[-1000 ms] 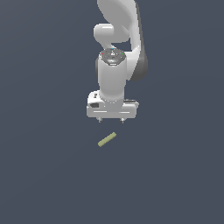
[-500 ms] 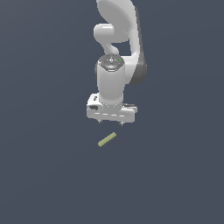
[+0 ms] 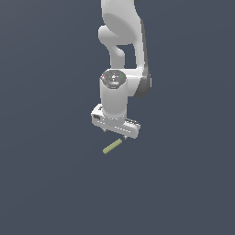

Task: Pick up the object and move it to a goal position.

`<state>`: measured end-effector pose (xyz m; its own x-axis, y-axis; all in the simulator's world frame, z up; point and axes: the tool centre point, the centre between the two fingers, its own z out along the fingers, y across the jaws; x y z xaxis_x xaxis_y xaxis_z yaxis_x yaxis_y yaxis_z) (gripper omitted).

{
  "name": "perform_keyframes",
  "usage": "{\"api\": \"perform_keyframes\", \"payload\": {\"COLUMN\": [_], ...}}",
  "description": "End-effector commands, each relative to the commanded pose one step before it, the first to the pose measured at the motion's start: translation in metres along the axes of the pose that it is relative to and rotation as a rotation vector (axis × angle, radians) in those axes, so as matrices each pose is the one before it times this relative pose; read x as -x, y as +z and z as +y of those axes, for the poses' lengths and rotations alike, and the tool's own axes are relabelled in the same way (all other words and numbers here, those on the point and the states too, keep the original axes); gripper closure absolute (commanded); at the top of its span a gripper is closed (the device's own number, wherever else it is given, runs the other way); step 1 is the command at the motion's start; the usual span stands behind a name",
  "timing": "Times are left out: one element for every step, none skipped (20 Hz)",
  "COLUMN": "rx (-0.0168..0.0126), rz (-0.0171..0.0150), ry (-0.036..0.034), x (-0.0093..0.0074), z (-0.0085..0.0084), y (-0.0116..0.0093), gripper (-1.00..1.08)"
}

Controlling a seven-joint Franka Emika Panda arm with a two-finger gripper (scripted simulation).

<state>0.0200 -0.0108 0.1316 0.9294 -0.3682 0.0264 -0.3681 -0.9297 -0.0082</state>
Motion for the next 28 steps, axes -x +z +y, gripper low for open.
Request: {"api": "perform_keyframes", "payload": {"rx": [-0.00017, 0.00016, 0.00029, 0.00041, 0.00053, 0.00064, 0.00075, 0.00081, 0.00085, 0.00087, 0.00088, 0.00087, 0.00085, 0.00082, 0.00078, 0.00073, 0.00067, 0.00062, 0.00055, 0.00048, 0.00041, 0.00034, 0.00027, 0.00019, 0.00012, 0.00003, 0.00019, 0.00000], "rz": [-0.00487, -0.00181, -0.00174, -0.00166, -0.00157, -0.00148, -0.00138, -0.00123, -0.00107, -0.00093, -0.00080, -0.00068, -0.00058, -0.00048, -0.00040, -0.00033, -0.00026, -0.00021, -0.00016, -0.00013, -0.00010, -0.00007, -0.00005, -0.00003, -0.00002, -0.00001, -0.00024, 0.00000], "ry": [0.07796, 0.03084, 0.03083, 0.03082, 0.03081, 0.03079, 0.03064, 0.02930, 0.02770, 0.02612, 0.02451, 0.02293, 0.02134, 0.01975, 0.01816, 0.01657, 0.01500, 0.01341, 0.01183, 0.01025, 0.00867, 0.00707, 0.00552, 0.00396, 0.00239, 0.00069, -0.00497, 0.00000], "x": [-0.00148, -0.00062, -0.00063, -0.00064, -0.00065, -0.00066, -0.00067, -0.00065, -0.00062, -0.00060, -0.00057, -0.00055, -0.00052, -0.00049, -0.00045, -0.00041, -0.00039, -0.00035, -0.00031, -0.00027, -0.00023, -0.00018, -0.00015, -0.00012, -0.00008, 0.00003, 0.00019, 0.00002], "z": [0.00139, 0.00056, 0.00057, 0.00057, 0.00059, 0.00059, 0.00060, 0.00058, 0.00055, 0.00053, 0.00049, 0.00047, 0.00044, 0.00041, 0.00037, 0.00034, 0.00031, 0.00028, 0.00024, 0.00021, 0.00018, 0.00014, 0.00012, 0.00009, 0.00006, -0.00002, 0.00007, -0.00001], "y": [0.01048, 0.00415, 0.00415, 0.00415, 0.00415, 0.00415, 0.00413, 0.00395, 0.00374, 0.00353, 0.00331, 0.00310, 0.00288, 0.00267, 0.00245, 0.00224, 0.00203, 0.00181, 0.00160, 0.00138, 0.00117, 0.00096, 0.00074, 0.00053, 0.00032, 0.00010, -0.00040, 0.00034], "gripper": [-0.92, -0.92, -0.92, -0.92, -0.92, -0.92, -0.92, -0.92, -0.92, -0.92, -0.92, -0.92, -0.92, -0.92, -0.92, -0.92, -0.92, -0.92, -0.92, -0.92, -0.92, -0.92, -0.92, -0.92, -0.92, -0.92, -0.92, -0.92]}}
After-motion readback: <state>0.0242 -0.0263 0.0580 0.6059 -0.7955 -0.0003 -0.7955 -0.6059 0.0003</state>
